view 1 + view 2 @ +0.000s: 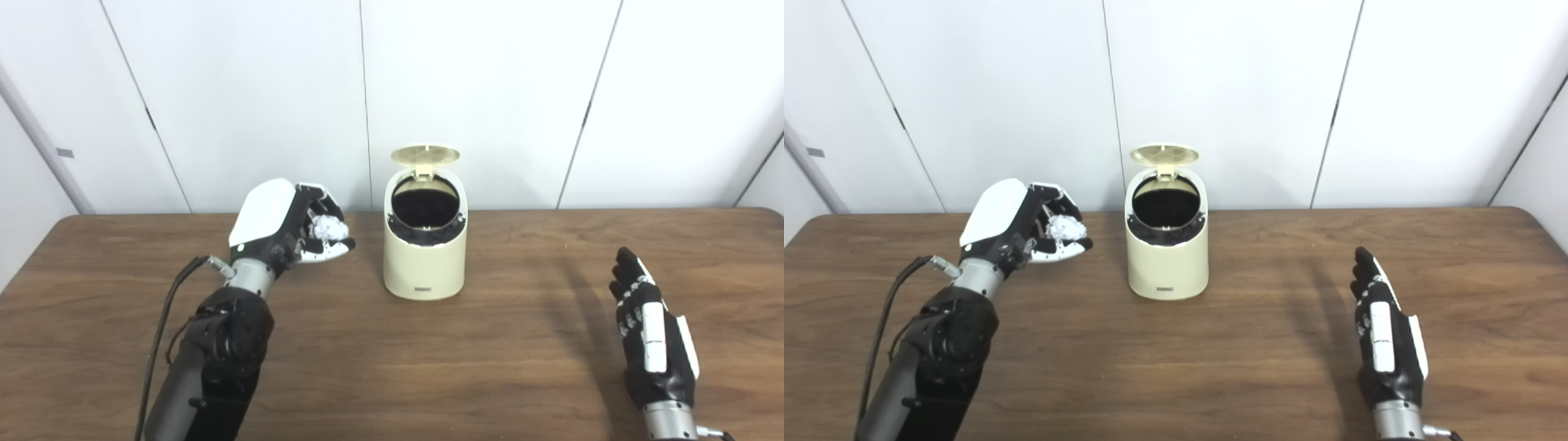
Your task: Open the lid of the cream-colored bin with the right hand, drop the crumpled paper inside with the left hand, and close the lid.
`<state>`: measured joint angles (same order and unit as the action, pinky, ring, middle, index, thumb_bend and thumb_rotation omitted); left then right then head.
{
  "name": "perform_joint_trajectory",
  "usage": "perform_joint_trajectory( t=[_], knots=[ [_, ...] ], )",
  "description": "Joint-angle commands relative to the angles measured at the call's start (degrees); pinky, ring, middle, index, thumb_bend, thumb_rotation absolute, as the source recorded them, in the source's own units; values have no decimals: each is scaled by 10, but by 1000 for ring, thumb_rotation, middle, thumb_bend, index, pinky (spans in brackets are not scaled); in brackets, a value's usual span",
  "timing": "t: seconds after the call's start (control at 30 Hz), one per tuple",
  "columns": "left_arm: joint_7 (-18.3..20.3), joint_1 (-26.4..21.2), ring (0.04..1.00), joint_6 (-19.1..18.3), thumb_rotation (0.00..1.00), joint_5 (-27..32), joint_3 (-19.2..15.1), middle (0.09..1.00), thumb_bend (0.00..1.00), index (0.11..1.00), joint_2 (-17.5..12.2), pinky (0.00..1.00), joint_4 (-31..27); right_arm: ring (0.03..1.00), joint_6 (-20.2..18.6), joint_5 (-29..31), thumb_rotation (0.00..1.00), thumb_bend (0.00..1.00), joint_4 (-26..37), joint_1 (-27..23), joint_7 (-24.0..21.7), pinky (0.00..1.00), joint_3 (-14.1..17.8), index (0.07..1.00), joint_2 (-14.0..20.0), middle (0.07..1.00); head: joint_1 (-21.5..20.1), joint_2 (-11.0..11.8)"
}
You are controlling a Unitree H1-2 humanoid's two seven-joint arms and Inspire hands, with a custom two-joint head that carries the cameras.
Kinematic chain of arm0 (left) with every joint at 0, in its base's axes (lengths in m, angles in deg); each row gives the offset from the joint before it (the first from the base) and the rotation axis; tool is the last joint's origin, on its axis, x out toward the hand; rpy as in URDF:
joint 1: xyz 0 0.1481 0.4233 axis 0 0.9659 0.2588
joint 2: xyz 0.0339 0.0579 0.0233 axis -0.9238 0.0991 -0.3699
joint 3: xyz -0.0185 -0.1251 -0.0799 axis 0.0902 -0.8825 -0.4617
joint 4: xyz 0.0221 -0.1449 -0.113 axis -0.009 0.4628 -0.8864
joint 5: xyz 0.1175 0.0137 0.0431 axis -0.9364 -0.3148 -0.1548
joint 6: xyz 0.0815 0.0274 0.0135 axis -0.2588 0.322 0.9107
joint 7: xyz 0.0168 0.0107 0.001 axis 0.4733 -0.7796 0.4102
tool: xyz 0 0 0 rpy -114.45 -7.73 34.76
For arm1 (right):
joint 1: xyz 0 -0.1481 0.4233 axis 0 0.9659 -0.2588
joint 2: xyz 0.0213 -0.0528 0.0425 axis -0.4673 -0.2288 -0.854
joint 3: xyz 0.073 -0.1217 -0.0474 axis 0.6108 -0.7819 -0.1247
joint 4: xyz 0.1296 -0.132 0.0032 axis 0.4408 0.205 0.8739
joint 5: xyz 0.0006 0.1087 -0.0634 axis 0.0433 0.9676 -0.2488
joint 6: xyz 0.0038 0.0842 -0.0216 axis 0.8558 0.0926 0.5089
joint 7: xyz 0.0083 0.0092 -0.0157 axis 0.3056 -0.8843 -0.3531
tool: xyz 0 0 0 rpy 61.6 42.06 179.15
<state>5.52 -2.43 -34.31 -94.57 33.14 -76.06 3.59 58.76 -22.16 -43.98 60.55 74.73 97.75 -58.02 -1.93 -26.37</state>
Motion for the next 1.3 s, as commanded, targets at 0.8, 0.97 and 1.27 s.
perform_joint_trajectory(
  t=[0.8,0.97,1.27],
  knots=[
    [-11,-87,376,5,0,-28,24,479,465,517,43,272,7,976,34,-8,913,511,-97,23,-5,991,-16,900,-16,953,7,3],
    [-14,-99,366,10,0,-27,31,477,464,515,48,277,15,968,34,-14,922,505,-101,22,-1,979,-17,901,-17,949,8,5],
    [-25,-116,378,7,0,-19,36,489,466,516,75,282,46,969,44,-20,919,511,-112,17,0,978,-17,902,-18,946,7,7]
  ],
)
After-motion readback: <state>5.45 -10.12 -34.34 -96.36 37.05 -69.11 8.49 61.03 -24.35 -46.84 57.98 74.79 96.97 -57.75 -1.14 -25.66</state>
